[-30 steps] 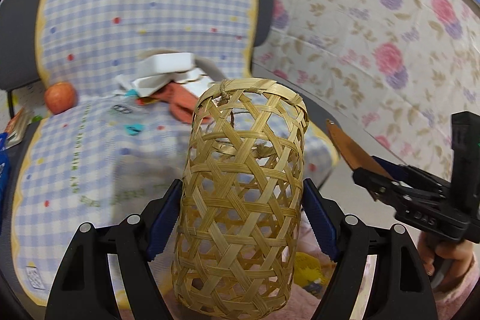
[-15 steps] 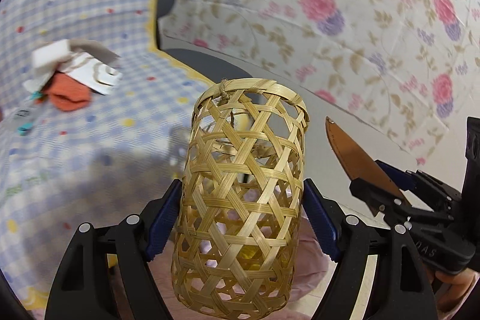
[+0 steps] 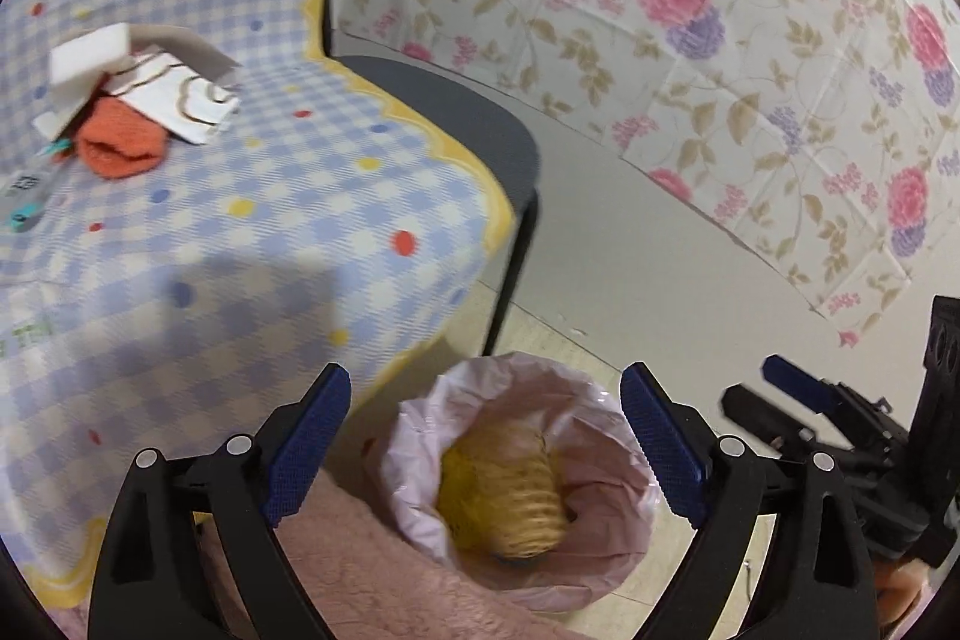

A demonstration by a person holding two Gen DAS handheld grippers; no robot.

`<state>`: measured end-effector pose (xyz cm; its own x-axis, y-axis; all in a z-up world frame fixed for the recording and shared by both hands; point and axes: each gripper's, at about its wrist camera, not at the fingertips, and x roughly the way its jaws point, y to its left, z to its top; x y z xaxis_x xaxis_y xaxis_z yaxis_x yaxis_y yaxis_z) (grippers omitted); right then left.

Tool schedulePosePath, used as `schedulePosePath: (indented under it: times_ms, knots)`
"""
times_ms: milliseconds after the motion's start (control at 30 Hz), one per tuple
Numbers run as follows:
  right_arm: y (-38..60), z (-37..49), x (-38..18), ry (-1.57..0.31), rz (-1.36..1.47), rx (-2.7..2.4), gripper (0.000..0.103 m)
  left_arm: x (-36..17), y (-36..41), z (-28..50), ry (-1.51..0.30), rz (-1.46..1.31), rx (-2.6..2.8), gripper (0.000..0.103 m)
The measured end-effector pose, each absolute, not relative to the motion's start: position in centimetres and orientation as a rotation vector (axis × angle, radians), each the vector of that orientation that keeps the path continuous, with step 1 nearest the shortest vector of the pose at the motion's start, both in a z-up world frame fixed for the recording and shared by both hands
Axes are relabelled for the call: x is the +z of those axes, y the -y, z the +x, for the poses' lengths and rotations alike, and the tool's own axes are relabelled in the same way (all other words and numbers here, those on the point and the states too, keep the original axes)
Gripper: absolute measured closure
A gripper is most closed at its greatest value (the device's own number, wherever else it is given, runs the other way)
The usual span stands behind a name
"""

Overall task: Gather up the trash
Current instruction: 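Move both grippers back over the chair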

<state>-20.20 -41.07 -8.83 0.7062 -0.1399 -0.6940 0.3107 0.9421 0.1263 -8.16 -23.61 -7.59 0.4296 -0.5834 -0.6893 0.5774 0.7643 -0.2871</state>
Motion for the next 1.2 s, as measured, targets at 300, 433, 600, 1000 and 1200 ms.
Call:
schedulePosePath:
  times_ms: [300,433,600,1000,1200]
  knots:
    - [38.1,-17.5,-8.7,-0.771,0.226,-0.16,0.032,-7.7,19.4,-8.3,-0.839,-0.009,-0.631,0.012]
    - [36.0,-15.8,-8.5,-0.78,0.202,-0.112,0.032,-7.6,17.3,-7.9,-0.828,-0.03,-0.594,0.012]
    - [33.3,-13.3,-7.8,-0.777,0.155,-0.06,0.032,-7.4,14.3,-7.3,-0.808,-0.043,-0.531,0.012]
    - [28.0,-5.3,-5.3,-0.742,0.05,0.075,0.03,-6.0,4.2,-2.5,-0.753,-0.112,-0.269,0.012]
    - [26.2,-2.2,-4.5,-0.728,0.036,0.125,0.029,-5.4,1.3,2.2,-0.768,-0.079,-0.201,0.012]
